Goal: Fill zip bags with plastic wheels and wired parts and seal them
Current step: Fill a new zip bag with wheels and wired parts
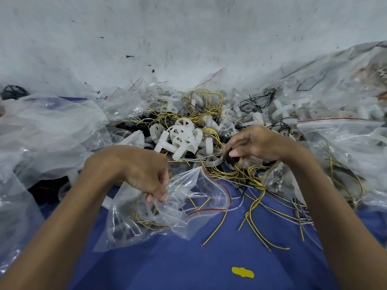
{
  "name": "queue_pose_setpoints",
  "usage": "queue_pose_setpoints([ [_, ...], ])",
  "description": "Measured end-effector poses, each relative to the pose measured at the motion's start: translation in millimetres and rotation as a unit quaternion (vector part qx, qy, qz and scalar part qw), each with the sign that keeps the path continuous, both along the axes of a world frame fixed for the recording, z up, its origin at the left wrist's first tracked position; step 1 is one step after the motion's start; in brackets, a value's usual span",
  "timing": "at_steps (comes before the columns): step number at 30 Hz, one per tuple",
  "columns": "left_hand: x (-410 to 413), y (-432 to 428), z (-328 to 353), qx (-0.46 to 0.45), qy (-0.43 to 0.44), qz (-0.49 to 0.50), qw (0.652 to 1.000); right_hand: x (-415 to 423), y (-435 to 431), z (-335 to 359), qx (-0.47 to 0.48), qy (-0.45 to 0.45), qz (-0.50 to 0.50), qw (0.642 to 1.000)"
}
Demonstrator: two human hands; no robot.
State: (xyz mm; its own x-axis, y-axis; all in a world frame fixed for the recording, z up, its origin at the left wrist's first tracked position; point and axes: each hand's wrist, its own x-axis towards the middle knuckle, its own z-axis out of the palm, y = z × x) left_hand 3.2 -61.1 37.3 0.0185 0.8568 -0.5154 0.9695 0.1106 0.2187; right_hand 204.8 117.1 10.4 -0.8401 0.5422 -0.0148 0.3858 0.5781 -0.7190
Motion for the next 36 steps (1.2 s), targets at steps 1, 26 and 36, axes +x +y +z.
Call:
queue_pose_setpoints([
  [1,-0.1,0.0,0.0,0.001,0.003,0.0,1.0,1.0,-0.9,1.5,-0.009,0.002,0.005,1.0],
  [26,8.2,8.9,11.1,0.363,-0.297,0.21,0.858,-21.1,-52.8,32.5,0.129,0.123,0.002,0.984],
  [36,-25.3,-0.5,13.2,0.176,-0.155,0.1,0.967,-22.8,-48.7,25.0,0.137,0.042,0.024,0.989],
])
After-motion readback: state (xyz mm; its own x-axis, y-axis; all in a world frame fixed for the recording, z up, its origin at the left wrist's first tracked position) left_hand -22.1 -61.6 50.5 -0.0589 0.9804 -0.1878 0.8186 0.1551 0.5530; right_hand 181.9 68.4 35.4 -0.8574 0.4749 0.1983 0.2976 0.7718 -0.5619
